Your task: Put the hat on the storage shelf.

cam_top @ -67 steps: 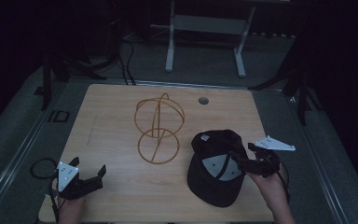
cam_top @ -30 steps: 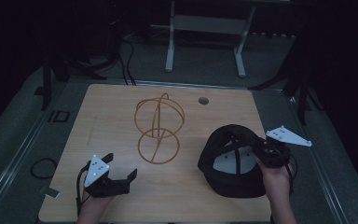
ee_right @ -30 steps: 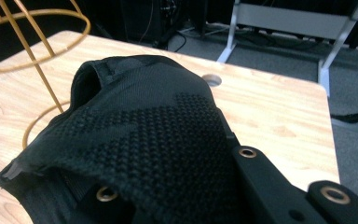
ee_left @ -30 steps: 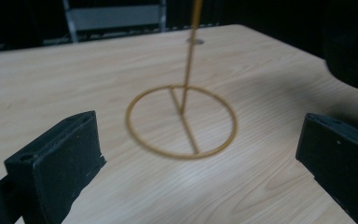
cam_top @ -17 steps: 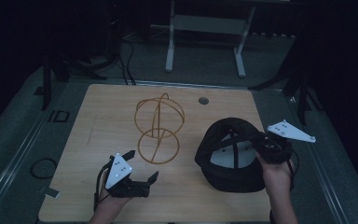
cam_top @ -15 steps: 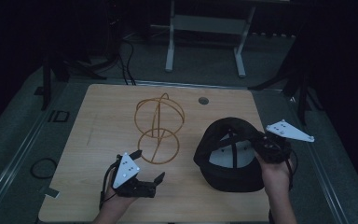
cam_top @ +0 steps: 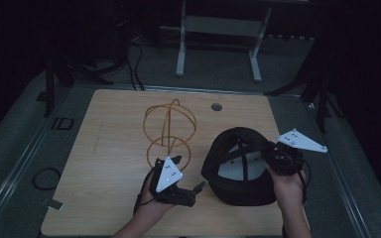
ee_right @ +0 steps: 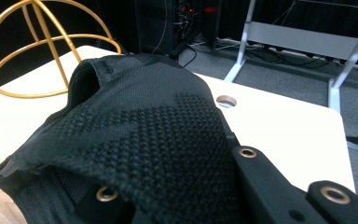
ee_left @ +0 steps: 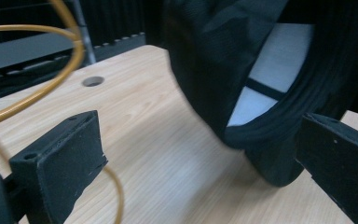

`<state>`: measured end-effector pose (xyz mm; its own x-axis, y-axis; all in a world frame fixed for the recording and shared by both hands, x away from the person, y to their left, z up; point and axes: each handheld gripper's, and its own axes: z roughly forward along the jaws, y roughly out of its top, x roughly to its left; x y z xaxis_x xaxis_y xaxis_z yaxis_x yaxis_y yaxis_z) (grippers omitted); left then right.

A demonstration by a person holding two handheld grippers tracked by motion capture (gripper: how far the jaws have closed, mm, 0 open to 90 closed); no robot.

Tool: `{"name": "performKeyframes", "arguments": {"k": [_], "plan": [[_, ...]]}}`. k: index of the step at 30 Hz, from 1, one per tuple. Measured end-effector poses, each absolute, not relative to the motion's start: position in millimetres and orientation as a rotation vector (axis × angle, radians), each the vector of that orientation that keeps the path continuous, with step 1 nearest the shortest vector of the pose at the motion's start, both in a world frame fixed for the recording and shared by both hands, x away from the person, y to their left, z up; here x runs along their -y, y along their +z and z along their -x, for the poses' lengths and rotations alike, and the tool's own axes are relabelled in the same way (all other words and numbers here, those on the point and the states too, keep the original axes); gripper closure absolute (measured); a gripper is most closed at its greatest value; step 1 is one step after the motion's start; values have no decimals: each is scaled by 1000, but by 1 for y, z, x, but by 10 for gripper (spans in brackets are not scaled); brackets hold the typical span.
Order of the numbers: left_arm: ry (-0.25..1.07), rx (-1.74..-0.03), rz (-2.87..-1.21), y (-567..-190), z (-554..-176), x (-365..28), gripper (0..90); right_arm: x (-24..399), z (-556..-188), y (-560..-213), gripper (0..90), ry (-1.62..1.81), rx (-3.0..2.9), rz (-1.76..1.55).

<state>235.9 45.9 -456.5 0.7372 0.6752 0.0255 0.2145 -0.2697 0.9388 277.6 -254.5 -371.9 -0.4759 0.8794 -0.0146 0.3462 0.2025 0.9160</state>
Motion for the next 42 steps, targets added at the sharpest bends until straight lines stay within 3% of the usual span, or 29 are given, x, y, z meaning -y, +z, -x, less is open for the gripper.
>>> {"name": "performKeyframes", "arguments": {"k": [9,18,25,28,31,42], "plan": [[502,-735,-1845,-450,-256,-22,71,245,-274,-375,890,1260,-1957,-1099],[519,-736,-1910,-440,-272,-15,233,239,-263,-373,891,1282,-1974,-1051],[534,-739,-1932,-435,-271,-10,480,231,-256,-377,890,1297,-2006,-1015],[561,-744,-1930,-434,-269,-10,649,227,-252,-378,891,1301,-2017,-996],[631,-768,-1914,-431,-267,-12,875,227,-248,-377,890,1307,-2025,-986],[668,-739,-1901,-410,-270,-21,894,226,-232,-385,889,1355,-2062,-965]]}}
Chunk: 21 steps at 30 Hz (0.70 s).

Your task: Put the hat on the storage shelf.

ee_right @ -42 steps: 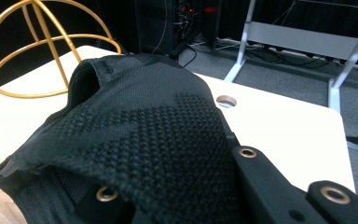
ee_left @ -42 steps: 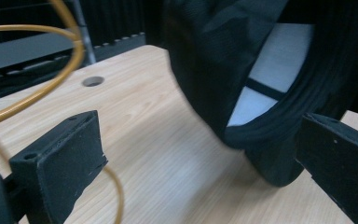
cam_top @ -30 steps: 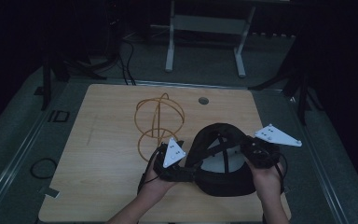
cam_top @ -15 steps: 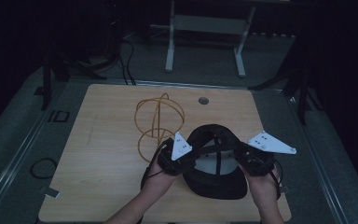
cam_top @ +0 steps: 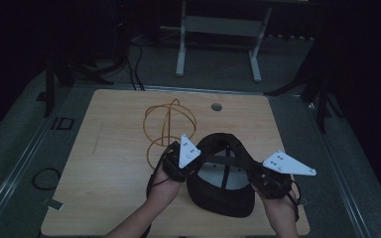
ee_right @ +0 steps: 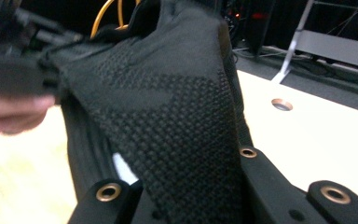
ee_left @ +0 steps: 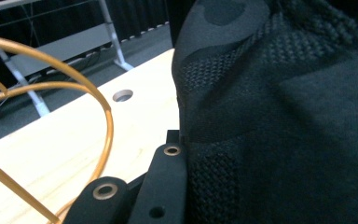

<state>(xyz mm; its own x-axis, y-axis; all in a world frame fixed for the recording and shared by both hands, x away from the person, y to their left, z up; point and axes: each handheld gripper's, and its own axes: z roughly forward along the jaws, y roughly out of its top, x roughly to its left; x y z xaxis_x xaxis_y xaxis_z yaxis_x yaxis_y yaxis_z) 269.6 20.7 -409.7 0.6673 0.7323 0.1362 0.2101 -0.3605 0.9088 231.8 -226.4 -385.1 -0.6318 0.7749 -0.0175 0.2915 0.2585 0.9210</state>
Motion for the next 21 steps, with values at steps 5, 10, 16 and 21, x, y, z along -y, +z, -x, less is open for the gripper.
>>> {"name": "performKeyframes", "arguments": {"k": [5,10,16,21], "plan": [[682,-685,-1937,-402,-271,-19,895,230,-227,-389,888,1369,-2090,-949],[685,-646,-1955,-395,-272,-14,895,235,-227,-392,873,1377,-2083,-971],[705,-618,-1942,-386,-270,-11,895,242,-227,-394,685,1409,-2107,-965],[737,-596,-1957,-382,-268,-9,895,246,-224,-398,571,1380,-2187,-924]]}}
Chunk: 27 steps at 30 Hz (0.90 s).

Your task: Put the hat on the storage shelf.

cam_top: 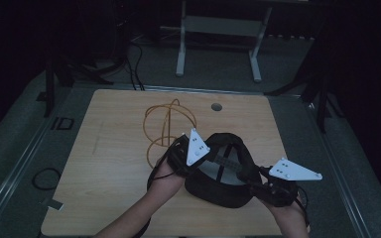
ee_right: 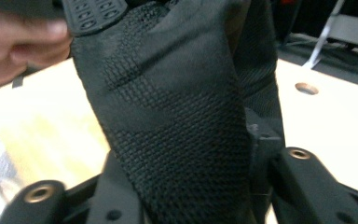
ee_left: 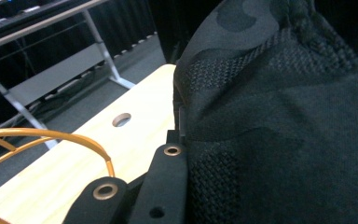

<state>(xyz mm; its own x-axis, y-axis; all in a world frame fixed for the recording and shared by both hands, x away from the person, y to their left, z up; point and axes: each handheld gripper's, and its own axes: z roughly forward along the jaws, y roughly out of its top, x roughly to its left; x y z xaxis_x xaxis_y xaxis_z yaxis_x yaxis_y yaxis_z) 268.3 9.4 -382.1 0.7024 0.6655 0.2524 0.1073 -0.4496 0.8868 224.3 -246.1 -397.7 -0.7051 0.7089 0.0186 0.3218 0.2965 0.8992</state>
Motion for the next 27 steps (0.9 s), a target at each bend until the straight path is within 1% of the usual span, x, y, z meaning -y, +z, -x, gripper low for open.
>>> {"name": "performKeyframes", "arguments": {"k": [2,4,6,11,15,19,23,27], "plan": [[732,-591,-1954,-381,-269,-11,895,249,-223,-400,515,1371,-2215,-913],[757,-563,-1967,-379,-268,-10,894,253,-221,-403,488,1355,-2224,-908],[761,-534,-1977,-378,-266,-10,895,256,-221,-406,432,1349,-2253,-899],[750,-534,-1962,-373,-267,-14,895,266,-216,-408,362,1361,-2309,-861],[754,-534,-1943,-369,-267,-16,895,278,-209,-408,372,1386,-2331,-842],[760,-510,-1937,-368,-266,-18,895,294,-206,-410,355,1400,-2340,-861],[723,-470,-1928,-367,-266,-20,894,312,-205,-409,344,1412,-2318,-882],[700,-416,-1960,-370,-266,-20,894,330,-206,-404,378,1390,-2288,-874]]}}
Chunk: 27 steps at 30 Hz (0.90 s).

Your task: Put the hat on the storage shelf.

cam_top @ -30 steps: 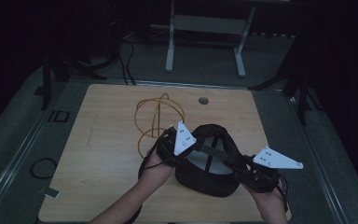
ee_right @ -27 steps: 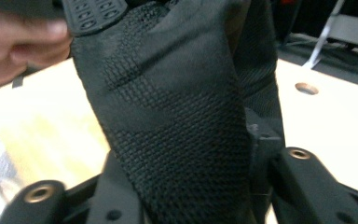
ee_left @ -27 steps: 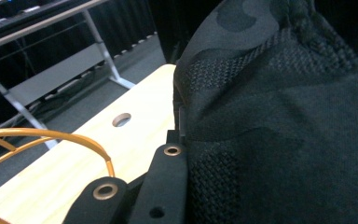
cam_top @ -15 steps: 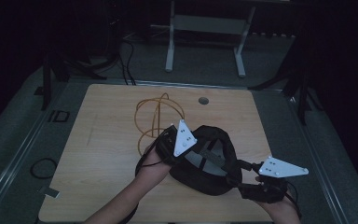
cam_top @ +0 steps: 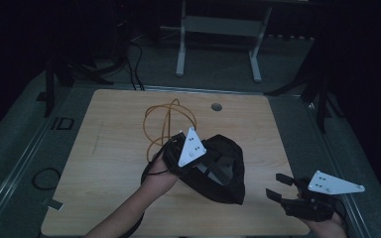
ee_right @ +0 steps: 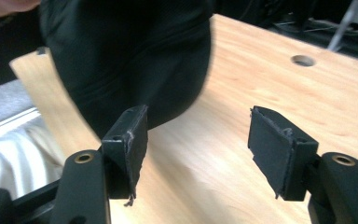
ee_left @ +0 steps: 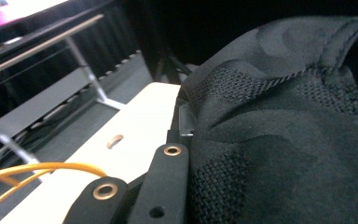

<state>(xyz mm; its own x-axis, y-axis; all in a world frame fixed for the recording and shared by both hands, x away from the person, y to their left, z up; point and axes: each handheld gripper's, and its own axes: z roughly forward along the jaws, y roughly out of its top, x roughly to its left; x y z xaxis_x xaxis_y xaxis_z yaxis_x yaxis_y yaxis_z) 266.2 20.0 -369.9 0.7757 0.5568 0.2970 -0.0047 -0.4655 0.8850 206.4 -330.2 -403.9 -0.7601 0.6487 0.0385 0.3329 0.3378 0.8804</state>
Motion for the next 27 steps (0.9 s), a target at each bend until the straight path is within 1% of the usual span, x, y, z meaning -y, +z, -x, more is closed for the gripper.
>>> {"name": "performKeyframes", "arguments": {"k": [6,13,19,24,27], "plan": [[626,-315,-1978,-372,-265,-18,894,337,-220,-395,422,1352,-2291,-813],[563,-201,-1964,-373,-261,-17,893,316,-231,-385,433,1304,-2347,-621],[470,-120,-1949,-374,-259,-19,893,291,-230,-379,450,1241,-2406,-418],[438,-80,-1951,-373,-257,-20,893,277,-222,-374,497,1217,-2409,-168],[425,-49,-1950,-373,-256,-20,893,272,-219,-370,519,1230,-2405,-73]]}}
